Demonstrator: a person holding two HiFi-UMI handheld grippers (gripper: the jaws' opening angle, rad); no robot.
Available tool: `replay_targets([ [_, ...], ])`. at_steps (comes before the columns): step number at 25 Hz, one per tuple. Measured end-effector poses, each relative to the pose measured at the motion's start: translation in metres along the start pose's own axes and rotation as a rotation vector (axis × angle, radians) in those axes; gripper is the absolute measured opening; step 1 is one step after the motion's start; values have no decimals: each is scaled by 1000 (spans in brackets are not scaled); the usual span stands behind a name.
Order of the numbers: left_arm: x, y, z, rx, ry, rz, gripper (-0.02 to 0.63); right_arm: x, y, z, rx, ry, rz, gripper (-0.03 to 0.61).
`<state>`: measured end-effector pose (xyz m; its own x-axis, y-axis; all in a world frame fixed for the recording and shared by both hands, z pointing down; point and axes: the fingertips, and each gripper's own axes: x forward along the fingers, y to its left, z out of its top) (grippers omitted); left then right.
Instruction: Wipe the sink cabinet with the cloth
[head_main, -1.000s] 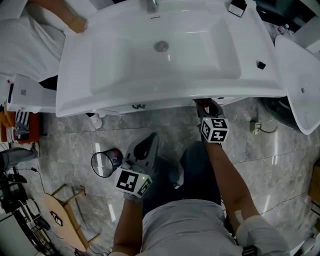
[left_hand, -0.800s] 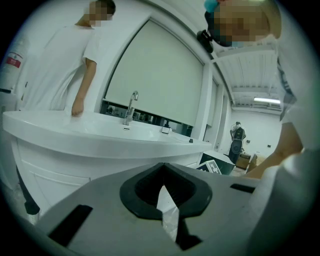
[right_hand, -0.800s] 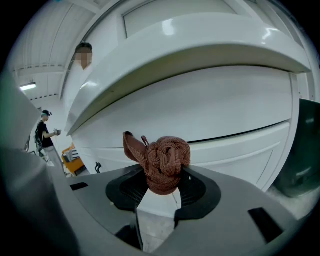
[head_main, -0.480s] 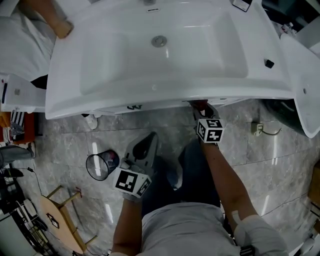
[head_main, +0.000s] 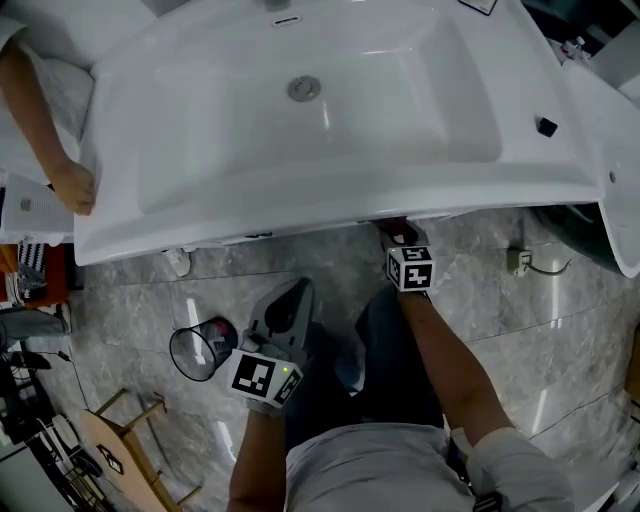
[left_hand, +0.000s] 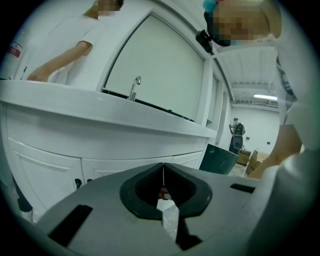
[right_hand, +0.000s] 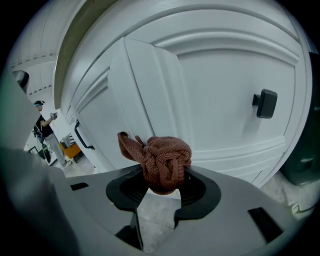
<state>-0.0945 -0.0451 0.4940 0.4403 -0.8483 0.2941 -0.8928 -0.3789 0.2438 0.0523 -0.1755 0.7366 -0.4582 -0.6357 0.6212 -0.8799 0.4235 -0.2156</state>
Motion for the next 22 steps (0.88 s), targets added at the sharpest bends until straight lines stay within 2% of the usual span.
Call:
replay_targets([
  [4, 2, -2, -2, 4, 12, -12, 11, 11, -4, -13, -16, 34, -12, 164],
  [13, -4, -10, 1, -19, 33, -54, 11, 10, -6, -15, 7, 87, -34, 164],
  [22, -20, 8, 8, -34, 86, -67, 11, 12, -5, -13, -8, 104, -73, 166],
])
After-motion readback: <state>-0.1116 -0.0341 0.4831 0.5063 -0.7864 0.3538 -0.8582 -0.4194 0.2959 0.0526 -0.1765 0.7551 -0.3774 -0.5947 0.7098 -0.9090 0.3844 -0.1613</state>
